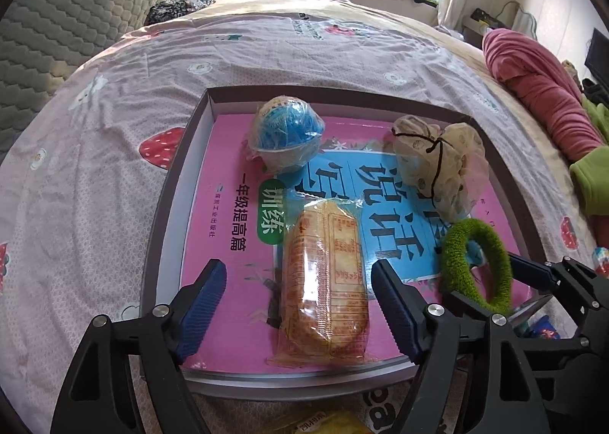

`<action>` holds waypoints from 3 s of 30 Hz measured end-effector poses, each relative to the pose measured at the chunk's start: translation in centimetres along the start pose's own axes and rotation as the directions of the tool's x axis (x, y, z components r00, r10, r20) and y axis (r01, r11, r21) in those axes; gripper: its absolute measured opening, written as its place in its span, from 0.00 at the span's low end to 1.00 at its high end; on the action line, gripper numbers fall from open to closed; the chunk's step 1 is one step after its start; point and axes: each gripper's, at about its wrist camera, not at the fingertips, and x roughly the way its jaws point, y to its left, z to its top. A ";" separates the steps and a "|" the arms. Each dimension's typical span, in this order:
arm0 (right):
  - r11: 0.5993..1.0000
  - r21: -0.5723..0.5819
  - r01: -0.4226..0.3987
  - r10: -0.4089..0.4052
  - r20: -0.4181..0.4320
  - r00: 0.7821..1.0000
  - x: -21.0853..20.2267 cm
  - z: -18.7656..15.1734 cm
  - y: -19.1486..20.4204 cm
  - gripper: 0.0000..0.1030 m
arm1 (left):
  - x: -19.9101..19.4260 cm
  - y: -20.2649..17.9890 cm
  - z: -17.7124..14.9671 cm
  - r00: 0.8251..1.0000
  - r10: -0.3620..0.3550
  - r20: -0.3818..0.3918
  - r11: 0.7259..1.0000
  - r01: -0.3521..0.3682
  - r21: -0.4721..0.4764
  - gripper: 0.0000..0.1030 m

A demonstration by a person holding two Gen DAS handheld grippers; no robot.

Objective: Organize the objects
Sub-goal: 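Open the left tool on the biscuit pack while the right tool releases the green ring, then withdraw both open tools from the tray toward the walnut on the bed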

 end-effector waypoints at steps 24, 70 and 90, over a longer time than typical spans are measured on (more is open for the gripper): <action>0.999 -0.005 0.046 -0.046 0.048 0.998 -4.9 0.5 0.8 0.85 | -5.6 0.6 0.2 0.998 0.022 0.056 1.000 -0.022 -0.002 0.90; 0.998 -0.001 0.057 -0.054 0.296 0.954 -26.6 -7.6 3.0 0.99 | -24.0 -0.4 -6.7 0.981 0.022 0.194 1.000 -0.025 0.014 0.91; 0.999 0.009 0.044 -0.045 0.261 0.964 -27.2 -14.7 4.5 0.99 | -26.1 -0.2 -11.9 0.983 0.005 0.186 1.000 -0.010 0.028 0.91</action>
